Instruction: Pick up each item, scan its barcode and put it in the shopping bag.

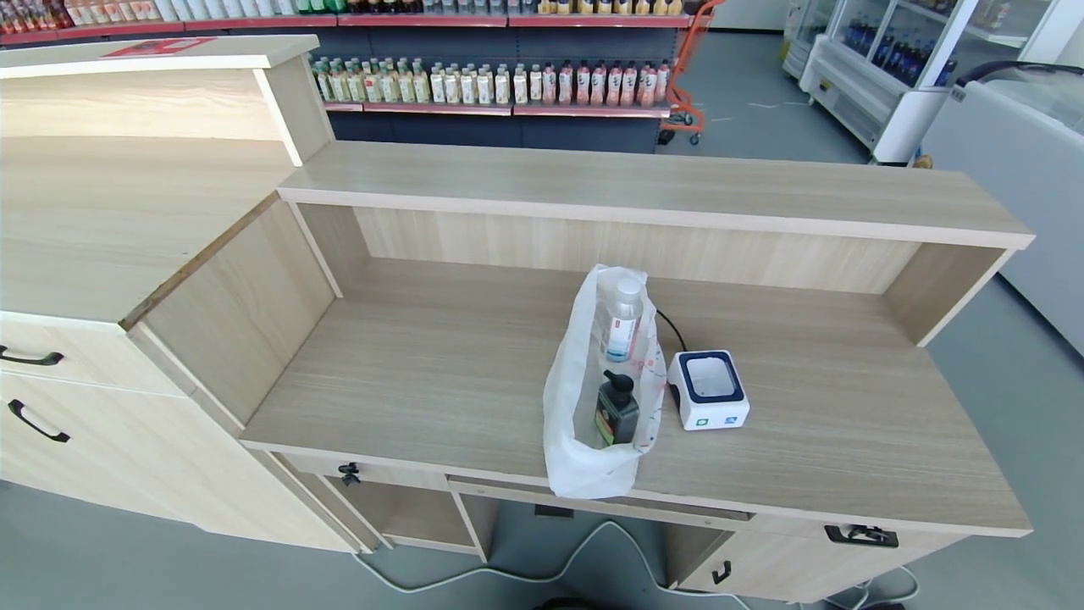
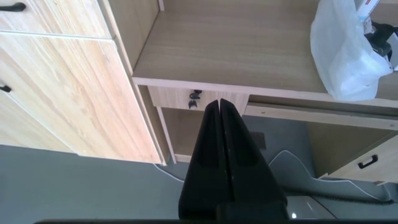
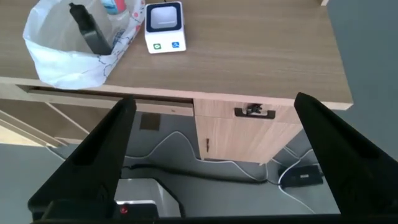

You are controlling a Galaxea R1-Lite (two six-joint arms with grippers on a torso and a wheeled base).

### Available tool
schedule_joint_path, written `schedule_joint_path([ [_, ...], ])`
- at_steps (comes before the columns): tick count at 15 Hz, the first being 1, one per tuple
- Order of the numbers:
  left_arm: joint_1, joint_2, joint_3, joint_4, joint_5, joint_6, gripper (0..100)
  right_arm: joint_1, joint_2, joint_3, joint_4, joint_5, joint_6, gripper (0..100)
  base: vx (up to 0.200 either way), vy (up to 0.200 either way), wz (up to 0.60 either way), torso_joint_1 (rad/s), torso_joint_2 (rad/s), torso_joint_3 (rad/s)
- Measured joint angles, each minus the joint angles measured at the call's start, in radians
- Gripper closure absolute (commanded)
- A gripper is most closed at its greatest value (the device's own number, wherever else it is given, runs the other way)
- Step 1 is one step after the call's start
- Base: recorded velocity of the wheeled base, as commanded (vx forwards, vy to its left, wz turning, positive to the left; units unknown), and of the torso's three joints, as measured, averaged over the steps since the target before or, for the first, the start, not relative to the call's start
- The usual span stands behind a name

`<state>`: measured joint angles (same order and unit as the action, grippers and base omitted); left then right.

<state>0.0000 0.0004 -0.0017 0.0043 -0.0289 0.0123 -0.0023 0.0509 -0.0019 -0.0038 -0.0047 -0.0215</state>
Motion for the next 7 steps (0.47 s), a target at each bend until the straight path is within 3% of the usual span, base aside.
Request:
schedule_joint_path([
  [7,0.0,0.0,0.0,0.0,0.0,0.0,100,-0.001,-0.054,0.002,0.001,0.0,0.001,0,0.0,0.0,0.0,0.0,0.0,0.0],
])
